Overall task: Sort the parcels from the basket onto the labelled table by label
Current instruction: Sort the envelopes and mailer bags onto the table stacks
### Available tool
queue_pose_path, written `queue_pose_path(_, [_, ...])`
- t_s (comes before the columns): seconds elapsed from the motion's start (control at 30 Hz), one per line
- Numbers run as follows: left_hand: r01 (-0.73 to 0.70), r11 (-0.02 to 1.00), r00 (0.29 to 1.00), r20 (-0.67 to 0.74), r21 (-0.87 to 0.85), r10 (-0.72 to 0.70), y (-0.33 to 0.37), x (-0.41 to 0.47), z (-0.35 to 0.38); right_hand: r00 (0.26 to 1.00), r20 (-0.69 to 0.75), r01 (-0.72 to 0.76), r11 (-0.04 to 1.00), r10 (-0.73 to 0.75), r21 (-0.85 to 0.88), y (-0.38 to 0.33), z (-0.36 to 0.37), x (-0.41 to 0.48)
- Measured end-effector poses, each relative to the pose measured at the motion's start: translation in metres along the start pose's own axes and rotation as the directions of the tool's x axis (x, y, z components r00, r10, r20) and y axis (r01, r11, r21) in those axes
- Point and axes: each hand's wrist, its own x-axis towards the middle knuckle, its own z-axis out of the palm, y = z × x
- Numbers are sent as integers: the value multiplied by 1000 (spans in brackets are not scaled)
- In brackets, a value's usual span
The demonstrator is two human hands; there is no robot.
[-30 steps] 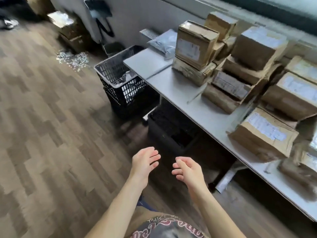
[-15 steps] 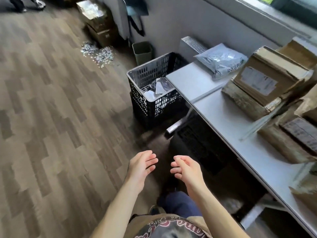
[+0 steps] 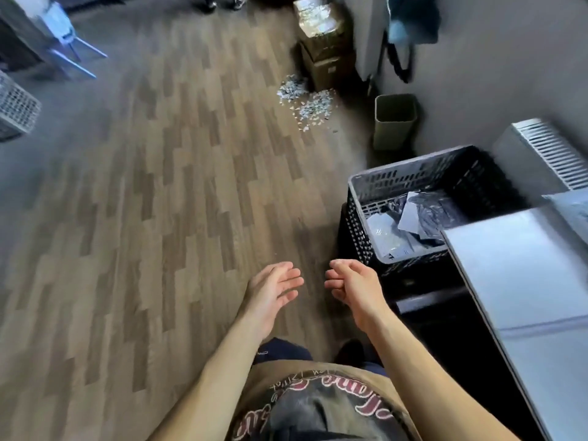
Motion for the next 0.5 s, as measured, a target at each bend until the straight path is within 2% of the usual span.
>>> queue_pose_path(0.13, [14,998,999,-32,-53,-15,31,47,8,999,46,-15,997,18,-72,-33,27,49])
queue_pose_path(0.3, [93,994,996,-5,-65,-94,75,129,13,997,-63,-44,996,39,-81,-62,52,118])
queue_pose_path(0.5, [155,980,971,162,125,-174,166,253,24,951,-288,-80,987,117,137,-103,100,188])
